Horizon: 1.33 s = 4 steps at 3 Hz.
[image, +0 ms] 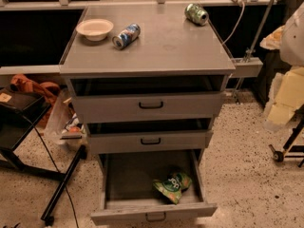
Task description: Pick green rice chip bag from bottom drawer and place on counter
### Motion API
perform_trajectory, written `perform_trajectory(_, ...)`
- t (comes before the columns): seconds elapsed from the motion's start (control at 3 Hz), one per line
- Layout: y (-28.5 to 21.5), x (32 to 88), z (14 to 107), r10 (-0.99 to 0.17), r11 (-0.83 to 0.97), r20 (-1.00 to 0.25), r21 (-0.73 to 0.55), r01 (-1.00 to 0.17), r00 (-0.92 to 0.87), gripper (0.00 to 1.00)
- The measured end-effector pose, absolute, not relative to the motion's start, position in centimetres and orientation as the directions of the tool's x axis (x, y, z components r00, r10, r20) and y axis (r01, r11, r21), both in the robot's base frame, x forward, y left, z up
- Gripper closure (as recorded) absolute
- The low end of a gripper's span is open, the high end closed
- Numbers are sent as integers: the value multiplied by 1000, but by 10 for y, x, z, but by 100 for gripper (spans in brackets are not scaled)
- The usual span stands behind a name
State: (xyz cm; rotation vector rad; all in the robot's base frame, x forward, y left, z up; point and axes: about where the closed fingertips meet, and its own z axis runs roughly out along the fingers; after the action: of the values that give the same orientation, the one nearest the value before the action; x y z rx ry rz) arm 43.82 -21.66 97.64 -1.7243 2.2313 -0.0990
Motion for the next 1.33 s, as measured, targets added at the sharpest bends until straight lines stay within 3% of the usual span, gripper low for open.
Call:
perform_trajectory(0.67, -211, 448, 960, -934, 332, -211, -216, -918, -288, 0)
perform_trajectory(1.33, -169, 479, 842, -795, 577, -266, -55, -815, -545, 0)
